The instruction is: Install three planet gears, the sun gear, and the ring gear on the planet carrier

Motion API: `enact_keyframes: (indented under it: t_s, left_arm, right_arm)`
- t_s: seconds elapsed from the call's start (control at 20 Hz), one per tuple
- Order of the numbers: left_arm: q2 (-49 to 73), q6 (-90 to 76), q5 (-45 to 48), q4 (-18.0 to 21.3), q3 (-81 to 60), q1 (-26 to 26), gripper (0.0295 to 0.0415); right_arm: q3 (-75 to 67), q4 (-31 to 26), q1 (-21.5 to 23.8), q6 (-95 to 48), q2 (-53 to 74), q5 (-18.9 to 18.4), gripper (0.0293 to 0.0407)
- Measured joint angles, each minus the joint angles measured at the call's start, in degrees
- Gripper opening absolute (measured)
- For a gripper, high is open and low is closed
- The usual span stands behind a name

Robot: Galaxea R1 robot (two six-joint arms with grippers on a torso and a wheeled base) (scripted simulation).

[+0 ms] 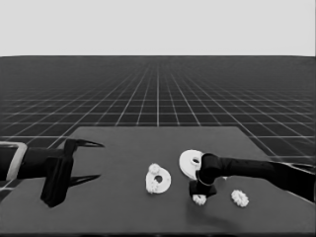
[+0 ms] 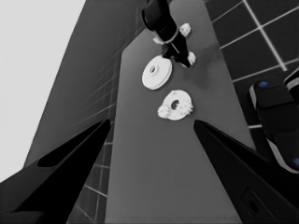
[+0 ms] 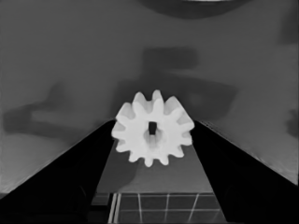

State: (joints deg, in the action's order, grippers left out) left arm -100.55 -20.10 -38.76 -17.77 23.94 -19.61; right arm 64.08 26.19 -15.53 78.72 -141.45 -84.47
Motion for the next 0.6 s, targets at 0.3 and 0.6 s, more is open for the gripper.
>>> enact_keyframes:
  t_s: [0.3, 0.6]
  left_arm:
    - [0.00, 0.00, 0.00, 0.00, 0.00, 0.00, 0.0385]
    - [0.00, 0.00, 0.00, 0.00, 0.00, 0.00, 0.0385]
  right_arm:
    - [0.00, 0.02, 0.02, -0.01, -0.02, 0.01, 0.0312]
    - [-7.62, -11.31, 11.82, 4.27, 2.22, -3.82, 0.0312]
